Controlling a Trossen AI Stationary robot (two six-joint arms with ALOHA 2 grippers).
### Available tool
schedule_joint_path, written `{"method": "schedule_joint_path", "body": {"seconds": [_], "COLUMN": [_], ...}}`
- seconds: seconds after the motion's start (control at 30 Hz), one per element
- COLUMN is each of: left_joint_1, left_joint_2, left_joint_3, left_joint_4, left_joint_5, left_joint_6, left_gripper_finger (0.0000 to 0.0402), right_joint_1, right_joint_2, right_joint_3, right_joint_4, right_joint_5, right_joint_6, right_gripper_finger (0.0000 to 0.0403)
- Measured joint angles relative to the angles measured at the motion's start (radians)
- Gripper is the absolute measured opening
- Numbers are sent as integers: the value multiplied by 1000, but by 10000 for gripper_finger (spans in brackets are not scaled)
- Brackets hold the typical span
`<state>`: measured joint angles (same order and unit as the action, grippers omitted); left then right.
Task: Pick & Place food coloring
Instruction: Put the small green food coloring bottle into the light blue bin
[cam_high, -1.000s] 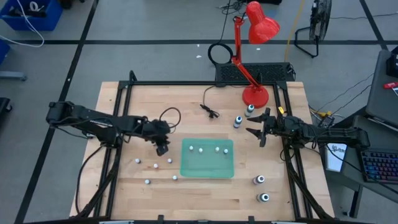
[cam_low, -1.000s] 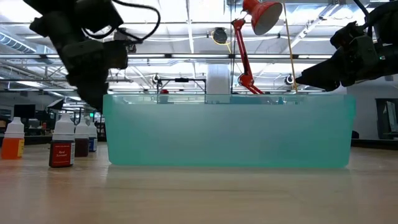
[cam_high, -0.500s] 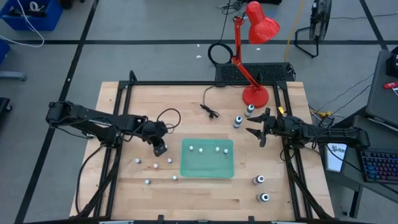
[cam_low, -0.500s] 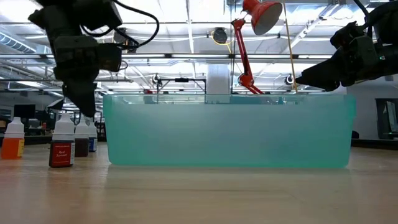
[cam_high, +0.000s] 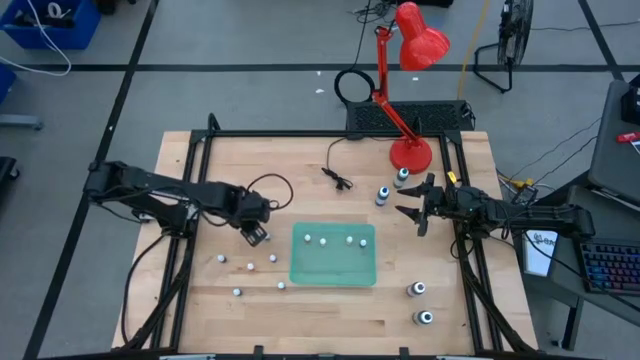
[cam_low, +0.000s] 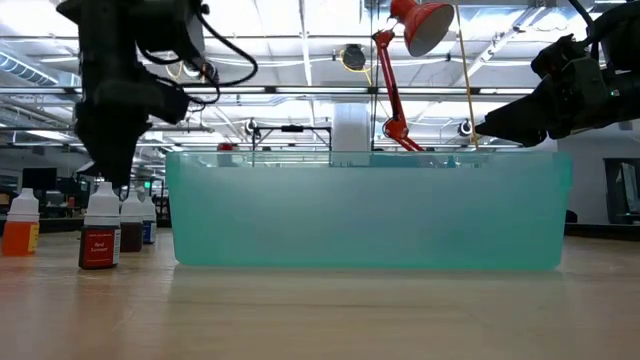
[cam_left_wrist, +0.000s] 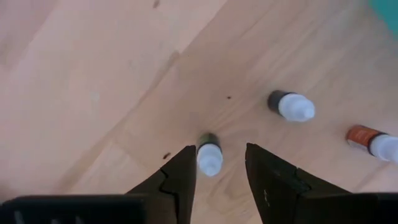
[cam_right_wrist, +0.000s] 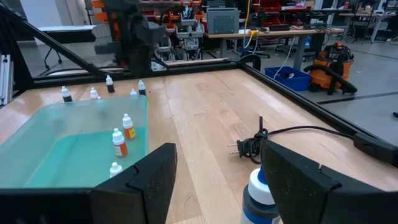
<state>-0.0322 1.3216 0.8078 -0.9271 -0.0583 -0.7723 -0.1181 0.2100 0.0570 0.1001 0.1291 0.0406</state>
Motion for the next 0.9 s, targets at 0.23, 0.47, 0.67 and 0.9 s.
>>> {"method": "schedule_joint_path", "body": {"seconds": [0.23,0.47,0.67,0.9], "left_joint_1": [0,0,0,-2], "left_joint_2": [53,56,56,71], "left_joint_3": [0,0,0,-14], "left_joint_4": [2,-19,-22,-6], "left_joint_5": [43,58,52,31], "left_joint_6": [6,4,3,-16], "left_gripper_finger": [193,213,214,214], "right_joint_1": [0,0,0,0], "right_joint_2": [0,0,0,0], "right_joint_3": [0,0,0,0], "right_joint_4": [0,0,0,0], "right_joint_5": [0,0,0,0], "right_joint_6": [0,0,0,0], "right_gripper_finger": [222,222,222,222]}}
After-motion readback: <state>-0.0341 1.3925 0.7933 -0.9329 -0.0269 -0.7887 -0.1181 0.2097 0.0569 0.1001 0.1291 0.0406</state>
